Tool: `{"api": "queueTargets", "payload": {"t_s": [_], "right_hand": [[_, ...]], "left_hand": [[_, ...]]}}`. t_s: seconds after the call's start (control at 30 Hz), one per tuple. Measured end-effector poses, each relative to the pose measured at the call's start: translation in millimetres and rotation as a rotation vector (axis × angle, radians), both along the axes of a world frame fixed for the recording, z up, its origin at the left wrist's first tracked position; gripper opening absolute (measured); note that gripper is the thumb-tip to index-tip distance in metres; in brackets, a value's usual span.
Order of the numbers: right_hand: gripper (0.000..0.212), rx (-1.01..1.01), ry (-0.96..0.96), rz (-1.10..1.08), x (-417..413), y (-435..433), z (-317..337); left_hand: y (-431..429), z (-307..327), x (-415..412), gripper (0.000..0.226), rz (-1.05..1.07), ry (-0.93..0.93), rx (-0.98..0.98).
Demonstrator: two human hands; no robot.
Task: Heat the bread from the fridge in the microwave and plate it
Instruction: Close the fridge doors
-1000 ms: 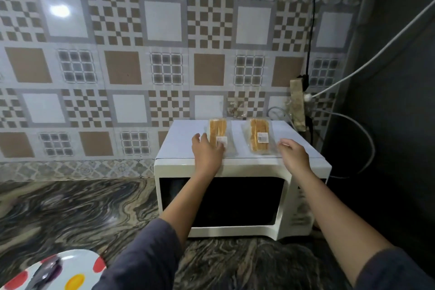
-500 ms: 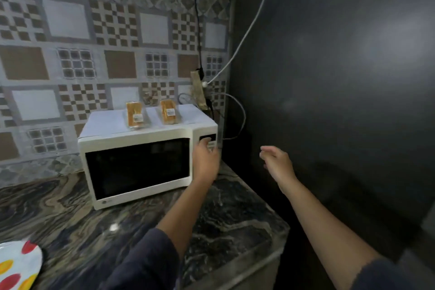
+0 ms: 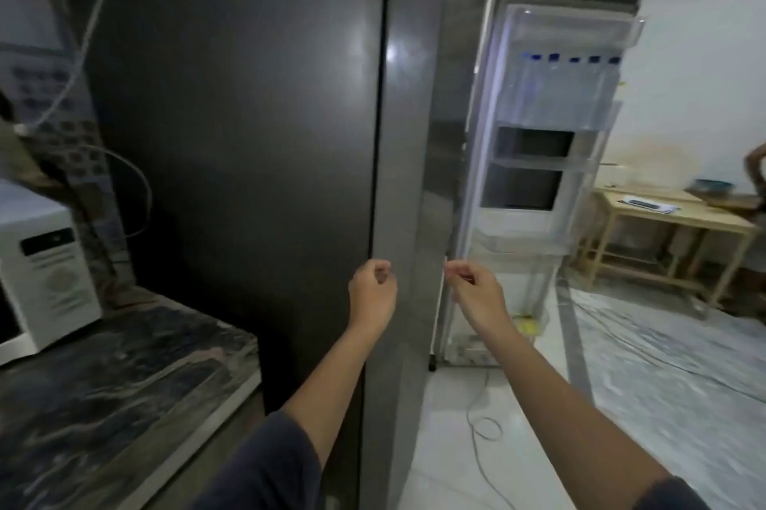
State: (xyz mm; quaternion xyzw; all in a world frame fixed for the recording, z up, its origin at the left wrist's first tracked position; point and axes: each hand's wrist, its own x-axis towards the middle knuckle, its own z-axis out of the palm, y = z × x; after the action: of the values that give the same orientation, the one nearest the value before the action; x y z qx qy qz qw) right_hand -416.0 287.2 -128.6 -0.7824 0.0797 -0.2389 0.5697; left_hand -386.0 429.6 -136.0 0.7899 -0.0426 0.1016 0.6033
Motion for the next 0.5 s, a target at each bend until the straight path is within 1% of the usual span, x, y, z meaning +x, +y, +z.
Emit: {"api": "queueTargets", "payload": {"t_s": [0.13, 0.27, 0.37, 0.5], "right_hand": [[0.013, 0.06, 0.054, -0.151, -20, -94, -9], [0.018, 0.058, 0.059, -0.308, -22, -178, -10], [0.019, 0.048, 0.052, -0.396, -7, -240, -9], [0.017, -0.004, 0.026, -0.413, 47, -327, 4]], "left_hand": [[-97, 0, 3, 0.022, -0.169, -0.018, -0.03], [-186, 1, 26, 0.019, -0.302, -0.047, -0.026], [-249, 3, 53, 0.021, -0.384, -0.049, 0.017], [-337, 11, 115, 0.022, -0.42, -0.102, 0.012]]}}
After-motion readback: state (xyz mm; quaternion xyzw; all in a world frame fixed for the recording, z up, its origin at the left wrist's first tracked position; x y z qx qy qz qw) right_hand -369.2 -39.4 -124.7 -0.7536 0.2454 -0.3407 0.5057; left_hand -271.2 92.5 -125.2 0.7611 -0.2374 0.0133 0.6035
